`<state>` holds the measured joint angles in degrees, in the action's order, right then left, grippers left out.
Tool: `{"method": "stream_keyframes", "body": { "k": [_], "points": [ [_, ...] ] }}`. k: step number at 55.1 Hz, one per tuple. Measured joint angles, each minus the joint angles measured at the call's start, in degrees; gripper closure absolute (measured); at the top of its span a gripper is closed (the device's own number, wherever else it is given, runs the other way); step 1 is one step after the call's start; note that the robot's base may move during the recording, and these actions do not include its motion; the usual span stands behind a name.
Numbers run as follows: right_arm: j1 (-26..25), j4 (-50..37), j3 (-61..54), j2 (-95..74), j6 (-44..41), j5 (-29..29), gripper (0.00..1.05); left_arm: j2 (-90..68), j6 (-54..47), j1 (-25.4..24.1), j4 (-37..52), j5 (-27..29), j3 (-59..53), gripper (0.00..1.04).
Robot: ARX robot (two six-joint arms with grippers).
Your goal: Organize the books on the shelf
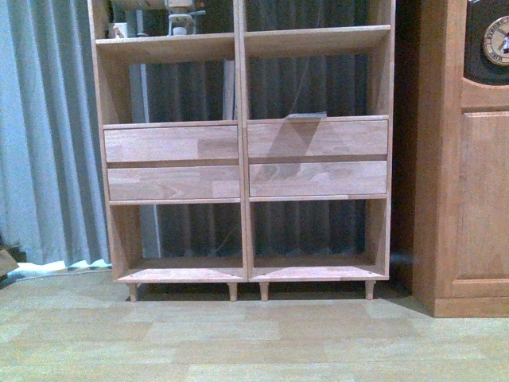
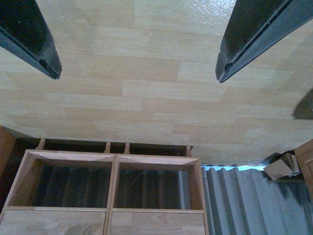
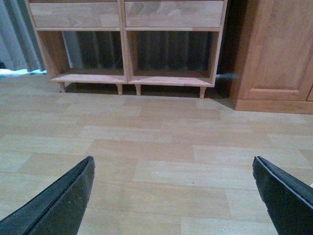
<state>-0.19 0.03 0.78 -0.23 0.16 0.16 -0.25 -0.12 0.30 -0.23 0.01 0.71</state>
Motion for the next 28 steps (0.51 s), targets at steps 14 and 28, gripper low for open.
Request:
{"method": "stream_keyframes", "body": {
  "k": [14, 28],
  "points": [
    [0.0, 0.0, 0.0, 0.0, 0.0, 0.0, 0.07, 0.0, 0.0, 0.0, 0.0, 0.0, 0.0, 0.07],
    [0.0, 0.0, 0.0, 0.0, 0.0, 0.0, 0.07, 0.0, 0.0, 0.0, 0.0, 0.0, 0.0, 0.07]
  ]
}}
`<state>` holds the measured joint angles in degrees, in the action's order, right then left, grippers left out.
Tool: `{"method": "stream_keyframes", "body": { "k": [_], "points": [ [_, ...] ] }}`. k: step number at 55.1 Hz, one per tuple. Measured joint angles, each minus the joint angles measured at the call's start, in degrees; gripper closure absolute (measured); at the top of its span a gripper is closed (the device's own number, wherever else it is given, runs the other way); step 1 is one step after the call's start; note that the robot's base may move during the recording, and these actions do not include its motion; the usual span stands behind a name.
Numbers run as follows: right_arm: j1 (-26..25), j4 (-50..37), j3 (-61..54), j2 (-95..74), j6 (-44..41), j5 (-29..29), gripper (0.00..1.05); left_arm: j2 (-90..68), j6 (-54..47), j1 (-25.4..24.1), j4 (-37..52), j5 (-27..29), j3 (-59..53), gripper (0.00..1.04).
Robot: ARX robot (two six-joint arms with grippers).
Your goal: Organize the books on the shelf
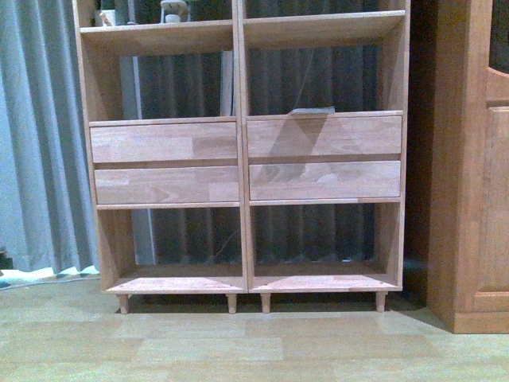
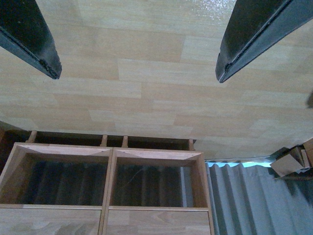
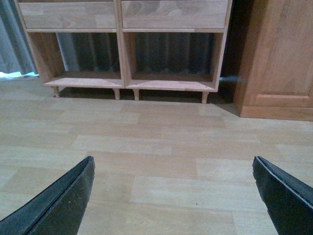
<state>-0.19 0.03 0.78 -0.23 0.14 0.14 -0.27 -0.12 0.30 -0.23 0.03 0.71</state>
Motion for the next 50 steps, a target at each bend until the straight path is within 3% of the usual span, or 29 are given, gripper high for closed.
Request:
{"method": "stream_keyframes", "body": {
  "k": [50],
  "points": [
    [0.0, 0.0, 0.0, 0.0, 0.0, 0.0, 0.07, 0.0, 0.0, 0.0, 0.0, 0.0, 0.0, 0.07]
  ]
}}
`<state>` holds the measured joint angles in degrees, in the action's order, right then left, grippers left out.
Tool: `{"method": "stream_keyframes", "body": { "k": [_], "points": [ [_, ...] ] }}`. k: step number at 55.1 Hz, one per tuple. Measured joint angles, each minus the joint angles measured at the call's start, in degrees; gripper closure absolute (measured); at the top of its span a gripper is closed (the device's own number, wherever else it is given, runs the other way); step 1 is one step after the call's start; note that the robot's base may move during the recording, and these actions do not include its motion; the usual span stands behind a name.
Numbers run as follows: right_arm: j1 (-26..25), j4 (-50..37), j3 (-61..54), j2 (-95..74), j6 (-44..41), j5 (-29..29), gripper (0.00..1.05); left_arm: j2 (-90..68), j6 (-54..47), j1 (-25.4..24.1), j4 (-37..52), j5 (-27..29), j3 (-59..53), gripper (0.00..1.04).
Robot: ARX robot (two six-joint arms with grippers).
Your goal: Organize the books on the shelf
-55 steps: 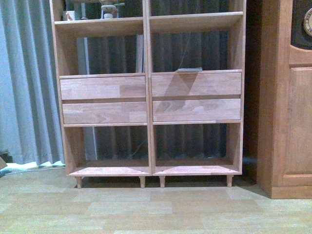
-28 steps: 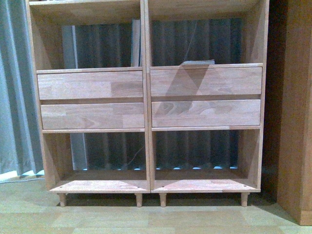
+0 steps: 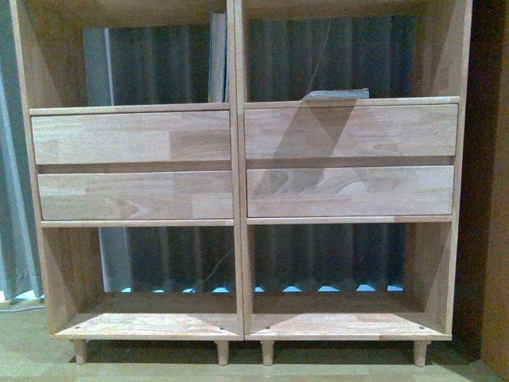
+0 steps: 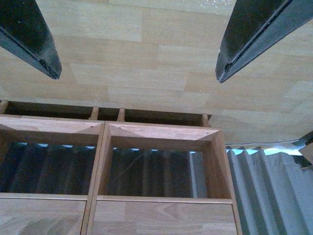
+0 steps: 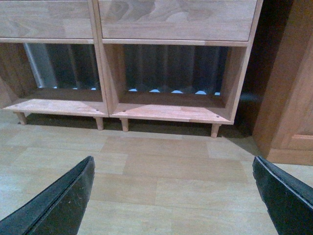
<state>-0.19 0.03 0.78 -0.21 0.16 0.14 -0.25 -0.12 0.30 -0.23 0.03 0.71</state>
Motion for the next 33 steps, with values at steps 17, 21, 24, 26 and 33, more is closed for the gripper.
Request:
{"method": "stream_keyframes", "body": {
  "k": [17, 21, 24, 26, 33],
  "points": [
    [0.0, 0.0, 0.0, 0.0, 0.0, 0.0, 0.07, 0.0, 0.0, 0.0, 0.0, 0.0, 0.0, 0.07],
    [0.0, 0.0, 0.0, 0.0, 0.0, 0.1, 0.07, 0.0, 0.0, 0.0, 0.0, 0.0, 0.0, 0.07],
    [0.0, 0.0, 0.0, 0.0, 0.0, 0.0, 0.07, 0.0, 0.0, 0.0, 0.0, 0.0, 0.0, 0.07],
    [0.0, 0.0, 0.0, 0.0, 0.0, 0.0, 0.07, 0.0, 0.0, 0.0, 0.0, 0.0, 0.0, 0.07],
    [0.0, 0.0, 0.0, 0.0, 0.0, 0.0, 0.07, 0.0, 0.0, 0.0, 0.0, 0.0, 0.0, 0.07]
  ]
}}
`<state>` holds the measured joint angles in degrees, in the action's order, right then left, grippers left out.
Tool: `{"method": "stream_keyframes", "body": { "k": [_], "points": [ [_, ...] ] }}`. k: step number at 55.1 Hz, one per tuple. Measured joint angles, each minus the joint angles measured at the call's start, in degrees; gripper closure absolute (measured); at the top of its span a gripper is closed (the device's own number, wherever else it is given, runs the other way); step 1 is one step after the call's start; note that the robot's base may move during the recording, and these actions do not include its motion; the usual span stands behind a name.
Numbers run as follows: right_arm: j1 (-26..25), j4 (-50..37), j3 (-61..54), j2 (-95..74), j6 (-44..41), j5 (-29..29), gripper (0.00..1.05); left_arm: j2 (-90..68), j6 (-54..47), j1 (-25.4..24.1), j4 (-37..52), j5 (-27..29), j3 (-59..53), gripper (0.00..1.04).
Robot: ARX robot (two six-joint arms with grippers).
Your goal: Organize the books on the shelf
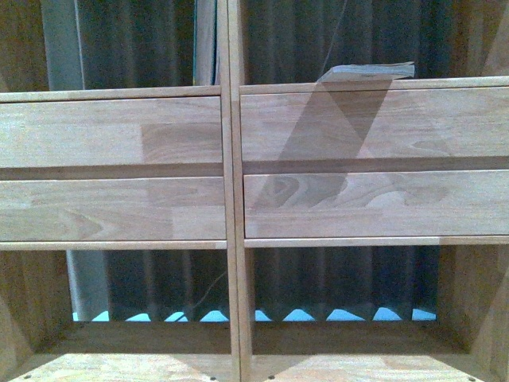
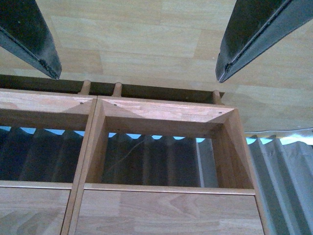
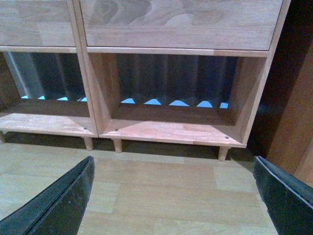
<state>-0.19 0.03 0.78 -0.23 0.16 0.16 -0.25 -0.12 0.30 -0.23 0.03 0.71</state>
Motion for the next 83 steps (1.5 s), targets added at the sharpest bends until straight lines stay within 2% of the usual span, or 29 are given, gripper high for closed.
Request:
{"method": "stream_keyframes", "body": {
  "k": [83],
  "points": [
    [0.0, 0.0, 0.0, 0.0, 0.0, 0.0, 0.07, 0.0, 0.0, 0.0, 0.0, 0.0, 0.0, 0.07]
  ]
}}
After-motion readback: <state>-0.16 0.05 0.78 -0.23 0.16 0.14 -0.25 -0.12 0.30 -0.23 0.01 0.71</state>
